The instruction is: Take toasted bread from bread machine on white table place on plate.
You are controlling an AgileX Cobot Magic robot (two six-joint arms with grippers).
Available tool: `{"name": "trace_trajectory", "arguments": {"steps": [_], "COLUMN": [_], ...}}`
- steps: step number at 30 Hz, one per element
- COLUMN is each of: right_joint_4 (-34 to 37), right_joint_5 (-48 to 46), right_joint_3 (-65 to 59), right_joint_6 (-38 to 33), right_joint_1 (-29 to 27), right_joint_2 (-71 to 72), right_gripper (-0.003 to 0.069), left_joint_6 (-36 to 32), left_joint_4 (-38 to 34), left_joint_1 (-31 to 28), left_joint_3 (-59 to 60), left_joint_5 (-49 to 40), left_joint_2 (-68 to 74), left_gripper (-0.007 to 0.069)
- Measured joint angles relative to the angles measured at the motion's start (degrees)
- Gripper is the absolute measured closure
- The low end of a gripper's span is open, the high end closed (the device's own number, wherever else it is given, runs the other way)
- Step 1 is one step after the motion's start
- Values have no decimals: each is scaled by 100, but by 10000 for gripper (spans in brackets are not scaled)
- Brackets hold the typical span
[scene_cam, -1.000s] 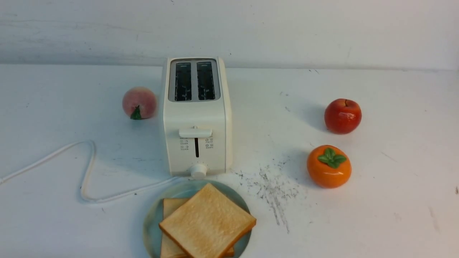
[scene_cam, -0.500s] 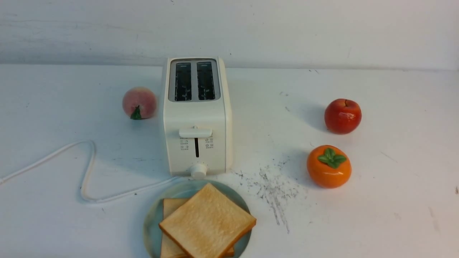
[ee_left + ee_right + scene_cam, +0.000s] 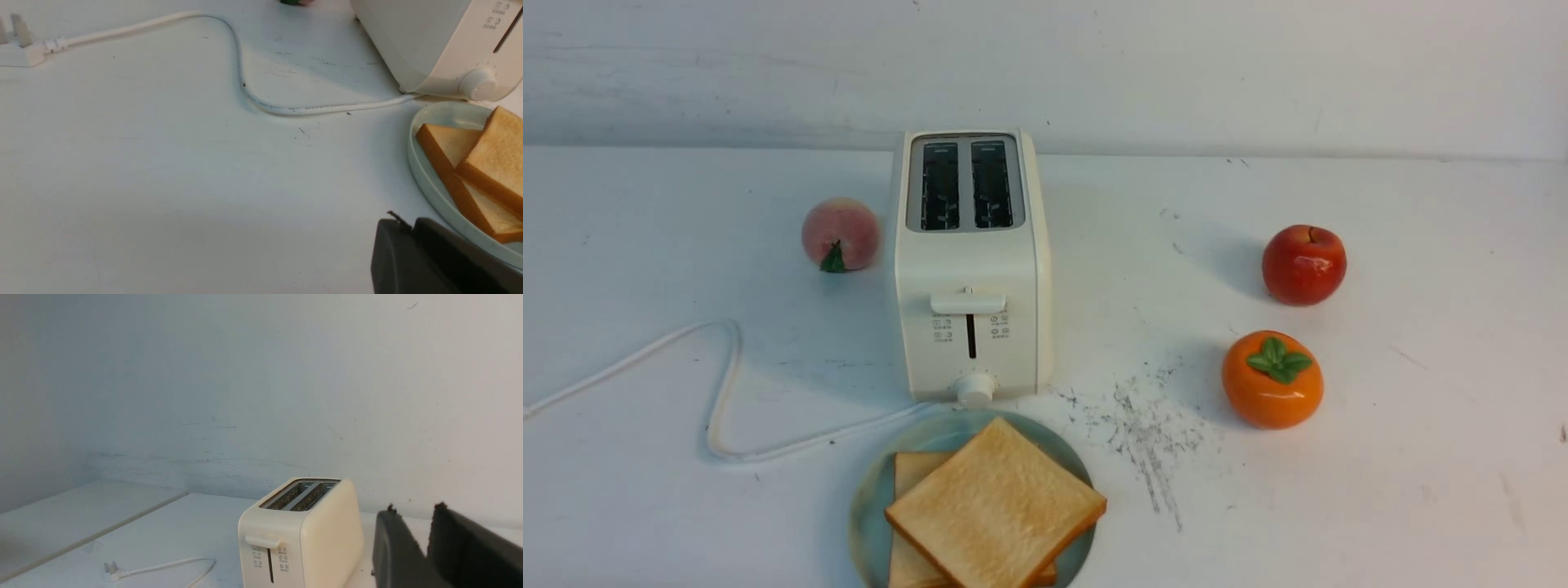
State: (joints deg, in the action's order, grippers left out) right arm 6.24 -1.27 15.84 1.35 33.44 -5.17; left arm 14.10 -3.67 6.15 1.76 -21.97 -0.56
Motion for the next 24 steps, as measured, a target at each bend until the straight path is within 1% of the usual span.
{"name": "trace_trajectory", "arguments": {"steps": [3, 5, 8, 9, 10, 11, 12, 15, 17, 19, 22, 24], "right_joint_4": [19, 17, 17, 17, 2, -29, -52, -68, -111, -214, -256, -261], "right_joint_5": [-204, -495, -903, -928, -1121, -1224, -1285, -1493, -1873, -1973, -2012, -2026], "right_joint_3": [-11, -68, -325, -325, -617, -776, -1040, -1594, -1710, -1691, -1689, -1681], "right_joint_6": [-21, -21, -23, -23, -23, -23, -23, -23, -42, -83, -135, -135], "right_joint_1": [-117, -554, -1493, -1493, -2127, -2404, -2803, -3547, -3831, -3948, -3947, -3845], "right_joint_2": [128, 273, 354, 352, 352, 352, 360, 458, 538, 573, 573, 573], "right_gripper": [512, 510, 505, 505, 502, 502, 501, 498, 496, 492, 487, 484], "left_joint_6": [0, 0, 0, 0, 0, 0, 0, 0, 0, 0, 0, 0], "left_joint_4": [0, 0, 0, 0, 0, 0, 0, 0, 0, 0, 0, 0], "left_joint_1": [0, 0, 0, 0, 0, 0, 0, 0, 0, 0, 0, 0], "left_joint_3": [0, 0, 0, 0, 0, 0, 0, 0, 0, 0, 0, 0], "left_joint_5": [0, 0, 0, 0, 0, 0, 0, 0, 0, -7, -14, -14], "left_joint_2": [0, 0, 0, 0, 0, 0, 0, 0, 0, -5, -5, -5], "left_gripper": [576, 575, 575, 575, 575, 575, 575, 575, 575, 574, 570, 568]}}
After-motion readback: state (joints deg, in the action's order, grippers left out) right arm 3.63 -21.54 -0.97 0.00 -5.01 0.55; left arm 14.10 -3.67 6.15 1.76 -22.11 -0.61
